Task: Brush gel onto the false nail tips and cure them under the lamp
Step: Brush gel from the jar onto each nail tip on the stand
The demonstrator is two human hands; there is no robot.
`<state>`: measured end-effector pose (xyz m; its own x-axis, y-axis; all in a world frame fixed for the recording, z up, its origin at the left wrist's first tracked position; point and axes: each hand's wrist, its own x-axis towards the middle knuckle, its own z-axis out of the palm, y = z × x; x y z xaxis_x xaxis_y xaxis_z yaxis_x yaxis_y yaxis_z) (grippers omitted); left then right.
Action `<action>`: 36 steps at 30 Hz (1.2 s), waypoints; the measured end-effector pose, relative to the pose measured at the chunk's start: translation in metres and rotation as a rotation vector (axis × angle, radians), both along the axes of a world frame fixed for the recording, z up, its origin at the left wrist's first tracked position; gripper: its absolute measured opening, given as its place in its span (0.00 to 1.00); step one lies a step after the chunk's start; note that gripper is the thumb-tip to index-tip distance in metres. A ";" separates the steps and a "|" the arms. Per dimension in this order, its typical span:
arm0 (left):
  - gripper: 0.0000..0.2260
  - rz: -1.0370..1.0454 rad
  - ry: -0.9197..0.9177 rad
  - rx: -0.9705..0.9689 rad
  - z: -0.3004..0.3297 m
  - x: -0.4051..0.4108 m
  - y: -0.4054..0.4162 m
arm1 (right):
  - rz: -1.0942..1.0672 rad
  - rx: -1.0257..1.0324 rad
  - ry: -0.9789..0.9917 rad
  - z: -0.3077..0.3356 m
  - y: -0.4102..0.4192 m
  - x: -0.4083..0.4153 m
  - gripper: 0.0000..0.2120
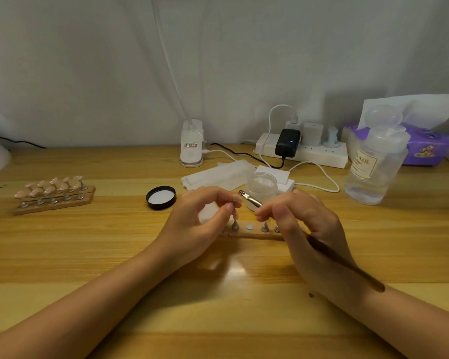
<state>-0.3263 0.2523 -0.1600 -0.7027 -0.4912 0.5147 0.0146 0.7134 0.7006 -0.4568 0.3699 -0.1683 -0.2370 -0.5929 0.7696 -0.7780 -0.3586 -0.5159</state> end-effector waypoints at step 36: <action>0.08 -0.009 -0.034 0.049 0.000 0.001 0.001 | 0.028 0.010 -0.096 -0.004 -0.002 0.000 0.18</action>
<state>-0.3257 0.2535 -0.1598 -0.7241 -0.5086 0.4658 -0.0031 0.6778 0.7352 -0.4568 0.3679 -0.1725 -0.2920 -0.6082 0.7381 -0.7147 -0.3741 -0.5910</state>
